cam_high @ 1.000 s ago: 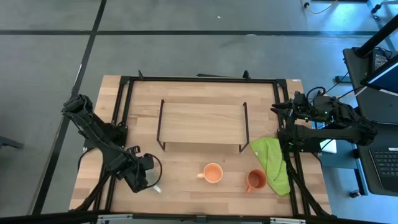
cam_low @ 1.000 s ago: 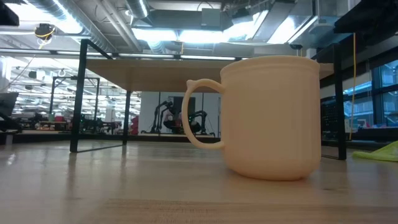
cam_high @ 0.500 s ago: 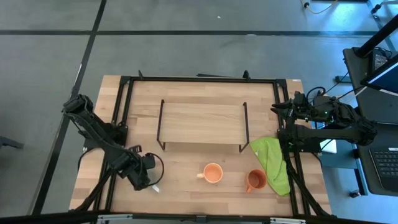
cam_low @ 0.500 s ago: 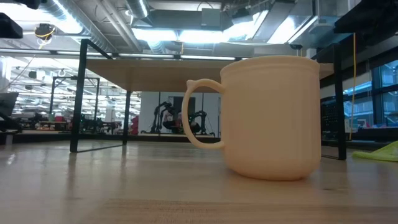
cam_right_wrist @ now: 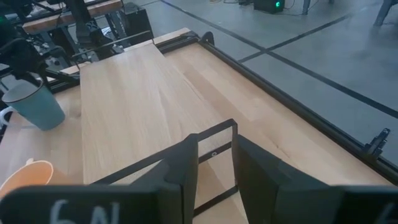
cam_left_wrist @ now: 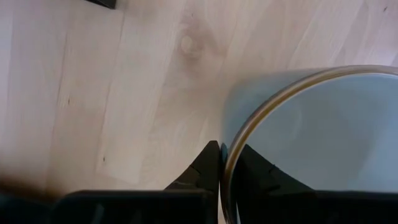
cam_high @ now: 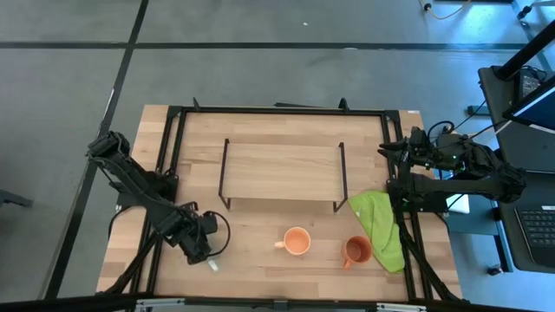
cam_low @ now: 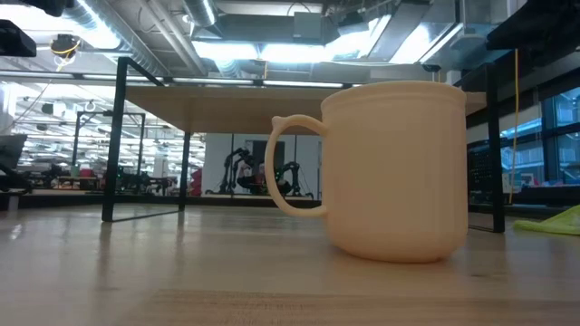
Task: Stack small to large cups/mugs on shelf
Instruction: Put the blue mug on the shelf
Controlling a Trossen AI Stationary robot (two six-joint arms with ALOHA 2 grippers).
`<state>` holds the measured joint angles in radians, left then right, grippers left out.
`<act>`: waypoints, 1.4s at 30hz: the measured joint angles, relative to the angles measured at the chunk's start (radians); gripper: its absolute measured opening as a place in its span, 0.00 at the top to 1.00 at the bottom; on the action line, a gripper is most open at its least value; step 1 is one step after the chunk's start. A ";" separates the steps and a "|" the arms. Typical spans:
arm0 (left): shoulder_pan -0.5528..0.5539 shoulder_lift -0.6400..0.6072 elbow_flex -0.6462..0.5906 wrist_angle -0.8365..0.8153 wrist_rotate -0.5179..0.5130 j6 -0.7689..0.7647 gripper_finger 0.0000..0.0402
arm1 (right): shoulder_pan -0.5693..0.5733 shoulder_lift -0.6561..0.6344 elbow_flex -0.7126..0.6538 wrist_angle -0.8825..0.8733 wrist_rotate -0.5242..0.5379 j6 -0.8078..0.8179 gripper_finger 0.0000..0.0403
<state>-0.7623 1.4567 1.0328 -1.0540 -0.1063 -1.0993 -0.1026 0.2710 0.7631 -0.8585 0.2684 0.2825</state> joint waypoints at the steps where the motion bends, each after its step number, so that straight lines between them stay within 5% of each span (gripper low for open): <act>1: 0.004 0.000 0.000 0.002 0.003 -0.001 0.95 | 0.000 0.000 0.000 0.000 0.000 0.000 0.75; 10: 0.030 0.006 0.022 0.025 0.021 0.032 0.95 | 0.000 0.000 0.000 -0.002 0.003 0.002 0.75; 21: 0.086 0.003 0.318 -0.164 -0.077 0.131 0.95 | 0.000 0.000 0.000 -0.002 0.010 0.003 0.75; 29: 0.202 0.003 0.530 -0.301 -0.167 0.357 0.96 | 0.000 0.000 0.000 -0.008 0.032 0.009 0.75; 42: 0.543 0.010 0.690 -0.391 -0.134 0.885 0.96 | 0.000 0.000 0.000 -0.049 0.063 0.051 0.75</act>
<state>-0.2196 1.4662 1.7227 -1.4449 -0.2407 -0.2147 -0.1027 0.2707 0.7631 -0.9073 0.3313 0.3331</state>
